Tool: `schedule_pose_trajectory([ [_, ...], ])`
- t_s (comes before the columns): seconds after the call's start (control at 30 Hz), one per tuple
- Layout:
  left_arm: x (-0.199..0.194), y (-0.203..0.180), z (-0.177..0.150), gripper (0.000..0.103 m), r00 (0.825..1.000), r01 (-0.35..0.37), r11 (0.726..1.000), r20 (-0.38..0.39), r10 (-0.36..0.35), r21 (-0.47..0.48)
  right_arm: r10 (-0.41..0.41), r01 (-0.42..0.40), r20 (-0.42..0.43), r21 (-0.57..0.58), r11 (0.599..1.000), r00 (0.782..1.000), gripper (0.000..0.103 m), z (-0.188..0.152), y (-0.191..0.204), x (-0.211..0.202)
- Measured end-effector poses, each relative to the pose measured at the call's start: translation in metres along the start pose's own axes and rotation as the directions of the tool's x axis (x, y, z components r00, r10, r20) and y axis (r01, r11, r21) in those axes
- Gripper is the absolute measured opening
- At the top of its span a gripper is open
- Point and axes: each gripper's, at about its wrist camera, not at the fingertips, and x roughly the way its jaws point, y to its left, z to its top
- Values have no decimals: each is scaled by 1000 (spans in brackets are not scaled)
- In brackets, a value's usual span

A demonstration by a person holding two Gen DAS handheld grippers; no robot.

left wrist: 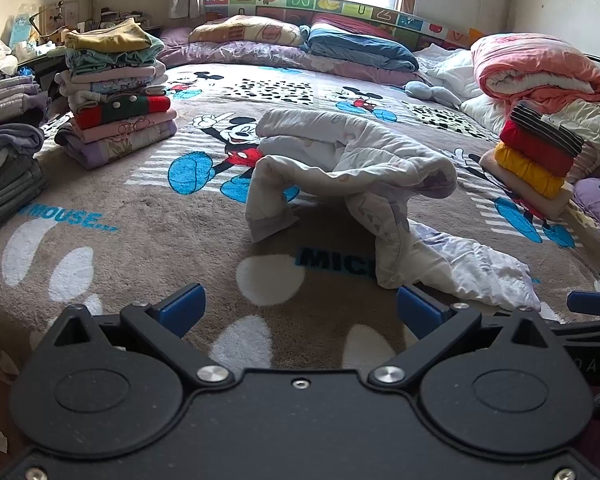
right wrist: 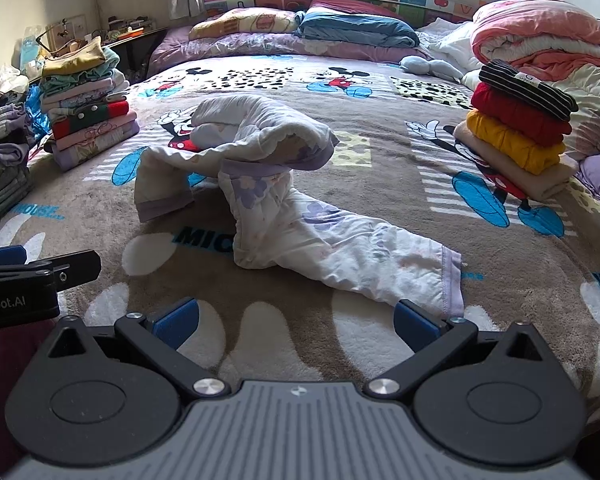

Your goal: Fold clothes

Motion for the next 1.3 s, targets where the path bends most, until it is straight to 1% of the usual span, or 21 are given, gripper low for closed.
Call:
schedule_pose_trajectory([
  [0.53,-1,1,1,103,1000,10,1000,-1,-10,-8,-7,7,-1,-4,1000,1000,103,0,2,-2],
  [0.73,0,2,5,103,1000,26,999,6,-26,-30,-7,7,-3,-14,1000,1000,103,1,6,-4],
  [0.8,2,3,7,103,999,49,998,15,-48,-31,31,-31,-7,-14,999,999,103,2,5,-5],
  [0.87,4,3,8,103,997,71,997,24,-70,-31,116,-116,28,21,993,993,103,3,-4,-8],
  [0.93,6,4,10,103,995,93,995,33,-92,-32,190,-194,61,77,978,980,103,4,-15,-7],
  [1.0,9,4,11,103,992,116,993,44,-114,-28,213,-218,64,88,972,975,103,5,-22,3],
  [1.03,13,5,12,103,991,123,992,51,-121,-27,220,-225,71,71,972,973,103,4,-23,7],
  [1.1,20,5,14,103,990,125,992,68,-123,-29,213,-220,100,66,973,972,103,2,-27,16],
  [1.2,29,4,14,103,984,99,995,151,-96,-13,220,-231,160,53,972,962,103,-4,-31,29],
  [1.23,33,3,15,103,984,89,996,156,-87,-5,226,-237,180,42,971,957,103,-6,-34,35],
  [1.3,48,0,22,103,991,95,995,90,-97,17,241,-252,206,29,967,948,103,-10,-39,47],
])
